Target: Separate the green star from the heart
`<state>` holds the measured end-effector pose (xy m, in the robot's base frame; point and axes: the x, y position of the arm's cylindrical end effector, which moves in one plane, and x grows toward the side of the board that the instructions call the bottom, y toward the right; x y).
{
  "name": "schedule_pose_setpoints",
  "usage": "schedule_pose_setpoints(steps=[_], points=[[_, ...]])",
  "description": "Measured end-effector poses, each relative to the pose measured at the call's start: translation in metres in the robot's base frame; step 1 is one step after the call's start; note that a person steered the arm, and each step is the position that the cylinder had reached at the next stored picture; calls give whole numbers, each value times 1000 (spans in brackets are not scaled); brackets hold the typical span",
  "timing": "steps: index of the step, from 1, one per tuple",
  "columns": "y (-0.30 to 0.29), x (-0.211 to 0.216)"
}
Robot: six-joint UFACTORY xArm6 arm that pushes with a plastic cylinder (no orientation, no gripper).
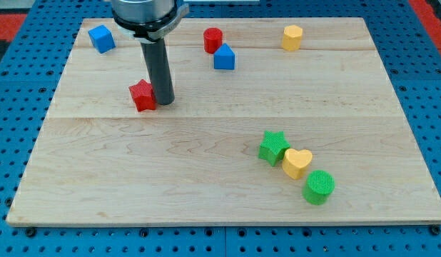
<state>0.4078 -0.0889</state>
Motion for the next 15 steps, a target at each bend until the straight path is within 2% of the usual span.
schedule_pose_setpoints(steps=[1,2,3,5,9,10,11,12,13,14,15], points=[[-20,-2],[-74,-2],[-71,-5],[-14,-26],[14,-26],[30,5],[32,68],[75,113],[158,115],[235,71],[287,46]])
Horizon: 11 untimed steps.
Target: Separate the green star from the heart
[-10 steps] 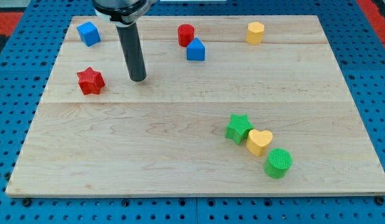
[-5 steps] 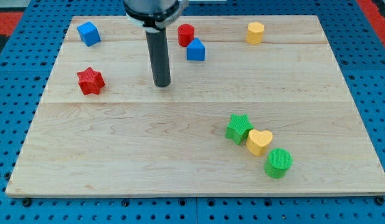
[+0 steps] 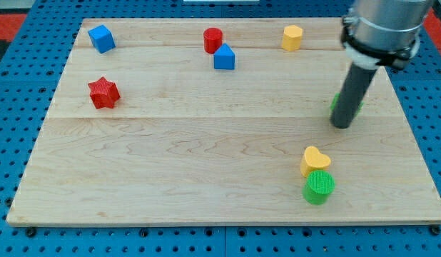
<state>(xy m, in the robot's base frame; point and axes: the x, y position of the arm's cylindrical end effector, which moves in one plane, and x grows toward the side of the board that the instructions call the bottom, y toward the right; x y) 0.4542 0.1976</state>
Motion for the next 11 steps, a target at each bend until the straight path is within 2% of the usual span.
schedule_pose_setpoints(steps=[1,3,4,5,6,7,8,9,10,11], points=[[6,-22],[6,13],[21,16],[67,-10],[59,-26],[4,-26],[-11,-26],[30,-3],[68,42],[22,42]])
